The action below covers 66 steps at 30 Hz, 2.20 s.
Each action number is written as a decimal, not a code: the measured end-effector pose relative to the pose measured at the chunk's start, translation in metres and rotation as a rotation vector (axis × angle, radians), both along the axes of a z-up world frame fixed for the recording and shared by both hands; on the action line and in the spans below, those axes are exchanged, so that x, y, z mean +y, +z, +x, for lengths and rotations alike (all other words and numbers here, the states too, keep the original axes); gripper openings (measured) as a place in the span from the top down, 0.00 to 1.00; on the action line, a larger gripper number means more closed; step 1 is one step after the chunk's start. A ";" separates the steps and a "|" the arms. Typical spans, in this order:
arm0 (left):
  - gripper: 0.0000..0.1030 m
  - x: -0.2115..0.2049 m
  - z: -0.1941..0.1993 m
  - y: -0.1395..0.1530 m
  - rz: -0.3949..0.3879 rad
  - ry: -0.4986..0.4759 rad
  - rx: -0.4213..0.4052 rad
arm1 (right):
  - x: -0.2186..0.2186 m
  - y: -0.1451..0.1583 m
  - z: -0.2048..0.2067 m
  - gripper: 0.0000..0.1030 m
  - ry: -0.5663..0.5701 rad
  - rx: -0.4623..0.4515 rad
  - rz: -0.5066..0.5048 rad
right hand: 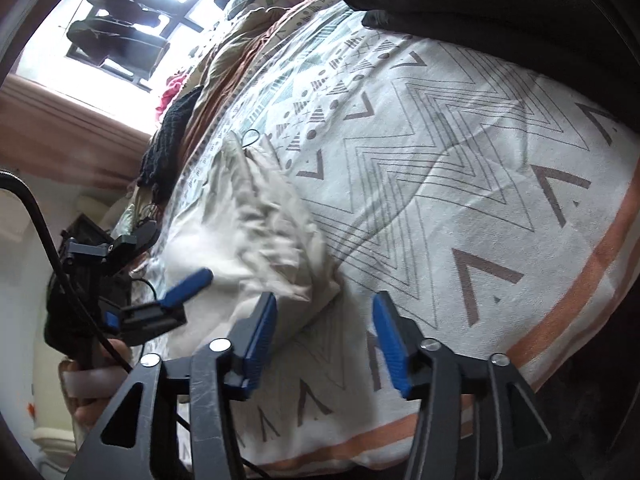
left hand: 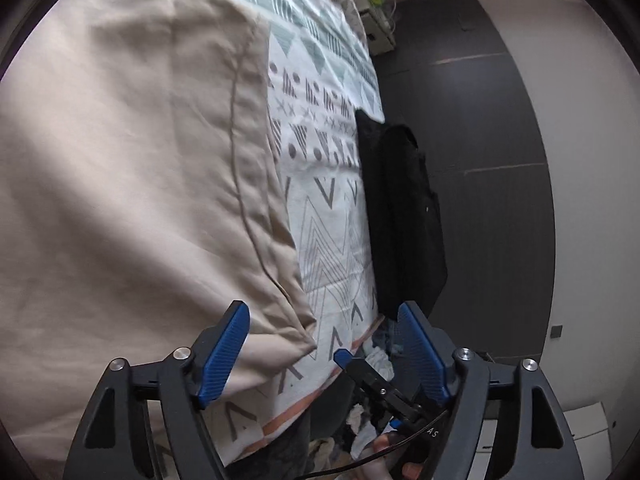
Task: Fold large clothes
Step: 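Grasp the folded jacket edge with the left tool while the right tool grasps beside it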
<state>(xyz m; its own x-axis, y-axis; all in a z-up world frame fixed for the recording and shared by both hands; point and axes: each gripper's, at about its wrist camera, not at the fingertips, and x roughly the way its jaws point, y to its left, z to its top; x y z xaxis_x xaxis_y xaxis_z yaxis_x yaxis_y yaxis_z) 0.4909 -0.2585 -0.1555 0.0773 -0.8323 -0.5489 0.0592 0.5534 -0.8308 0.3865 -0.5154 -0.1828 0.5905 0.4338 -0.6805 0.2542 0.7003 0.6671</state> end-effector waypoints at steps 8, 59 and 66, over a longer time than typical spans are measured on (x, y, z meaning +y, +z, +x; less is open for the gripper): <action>0.23 0.107 -0.009 0.023 0.114 0.194 -0.098 | 0.027 0.002 0.027 0.33 0.079 -0.044 0.023; 0.69 0.201 -0.093 -0.053 0.290 0.357 0.006 | 0.039 -0.041 0.082 0.70 0.195 0.021 -0.084; 0.78 0.213 -0.106 -0.039 0.300 0.373 -0.033 | 0.054 -0.024 0.070 0.78 0.239 0.012 -0.084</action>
<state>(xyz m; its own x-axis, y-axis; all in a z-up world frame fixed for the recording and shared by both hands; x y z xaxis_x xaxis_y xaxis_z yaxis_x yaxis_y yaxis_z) 0.3848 -0.0450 -0.1944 0.3620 -0.5494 -0.7531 -0.1660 0.7570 -0.6320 0.4568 -0.4610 -0.2072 0.4697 0.5021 -0.7262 0.0820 0.7941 0.6022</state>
